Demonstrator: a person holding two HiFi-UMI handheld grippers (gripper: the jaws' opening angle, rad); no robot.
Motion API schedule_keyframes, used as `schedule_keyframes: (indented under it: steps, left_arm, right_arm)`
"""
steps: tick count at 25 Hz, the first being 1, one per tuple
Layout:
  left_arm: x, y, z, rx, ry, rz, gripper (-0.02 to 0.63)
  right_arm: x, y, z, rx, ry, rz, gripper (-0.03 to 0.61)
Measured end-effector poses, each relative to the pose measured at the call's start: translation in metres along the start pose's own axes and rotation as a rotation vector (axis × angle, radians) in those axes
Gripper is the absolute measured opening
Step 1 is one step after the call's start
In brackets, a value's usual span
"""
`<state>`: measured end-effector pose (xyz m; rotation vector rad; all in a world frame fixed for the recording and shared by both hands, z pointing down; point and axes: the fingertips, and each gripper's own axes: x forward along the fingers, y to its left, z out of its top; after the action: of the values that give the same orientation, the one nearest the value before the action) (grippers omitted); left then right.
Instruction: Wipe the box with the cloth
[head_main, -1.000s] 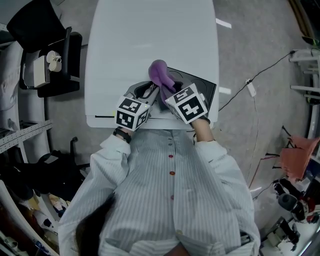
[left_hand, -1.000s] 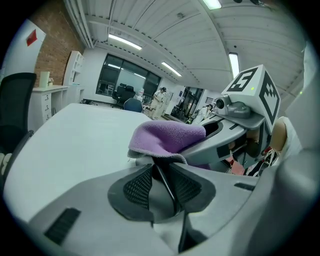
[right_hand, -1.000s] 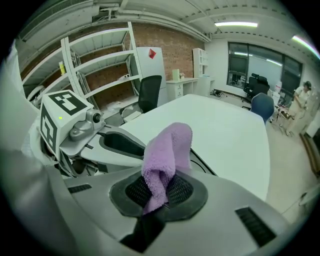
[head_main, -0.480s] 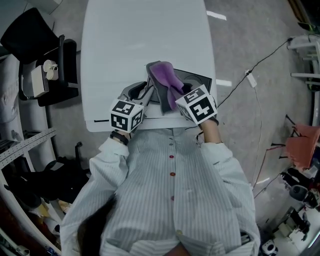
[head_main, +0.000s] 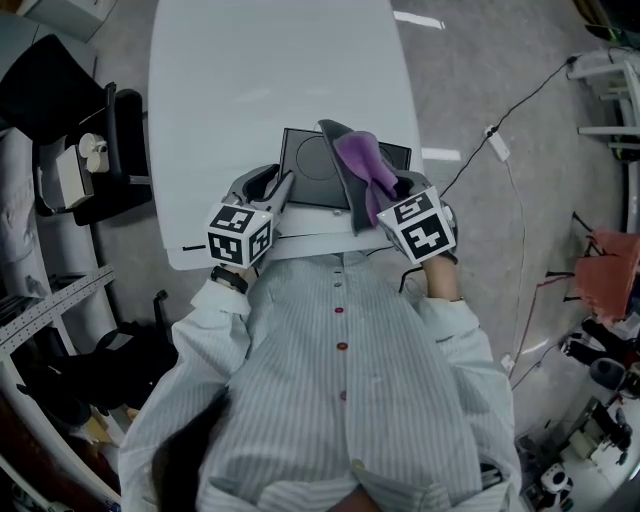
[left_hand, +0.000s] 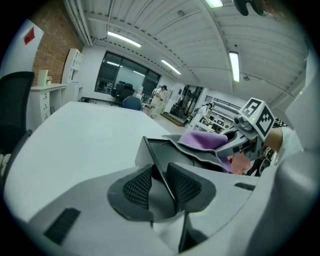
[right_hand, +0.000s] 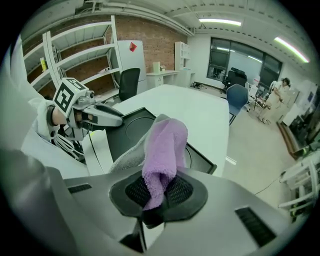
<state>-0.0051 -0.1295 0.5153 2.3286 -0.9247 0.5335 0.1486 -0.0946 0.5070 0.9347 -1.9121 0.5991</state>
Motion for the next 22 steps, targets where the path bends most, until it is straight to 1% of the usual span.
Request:
schedule_keyframes:
  steps: [6, 10, 12, 13, 15, 17, 18, 19, 22]
  left_arm:
    - [-0.001, -0.001, 0.001, 0.002, 0.004, -0.001, 0.092]
    - [-0.001, -0.001, 0.001, -0.005, -0.003, 0.001, 0.092]
    - [-0.001, -0.001, 0.001, -0.04, -0.018, -0.007, 0.092]
    - [-0.001, -0.001, 0.0, -0.073, -0.028, -0.017, 0.092]
    - [-0.002, 0.001, 0.0, -0.164, -0.05, -0.043, 0.092]
    - [-0.003, 0.003, 0.0, -0.23, -0.063, -0.064, 0.092]
    - [-0.004, 0.003, 0.0, -0.238, -0.062, -0.068, 0.092]
    - [-0.005, 0.002, 0.0, -0.23, -0.058, -0.068, 0.092]
    - [-0.01, 0.0, 0.004, -0.168, -0.046, -0.058, 0.092]
  right_arm:
    - [-0.015, -0.017, -0.019, -0.002, 0.042, -0.059, 0.044]
    - [-0.018, -0.019, -0.023, 0.024, 0.019, -0.064, 0.044]
    - [-0.02, -0.018, -0.022, 0.03, 0.012, -0.062, 0.044]
    - [-0.021, -0.017, -0.021, 0.035, 0.005, -0.055, 0.044]
    - [-0.024, -0.008, -0.012, 0.056, -0.032, -0.016, 0.044]
    - [-0.027, 0.008, 0.006, 0.083, -0.094, 0.056, 0.044]
    - [-0.029, 0.019, 0.016, 0.09, -0.125, 0.095, 0.044]
    - [-0.031, 0.03, 0.027, 0.089, -0.152, 0.133, 0.044]
    - [-0.032, 0.063, 0.059, 0.07, -0.215, 0.228, 0.044]
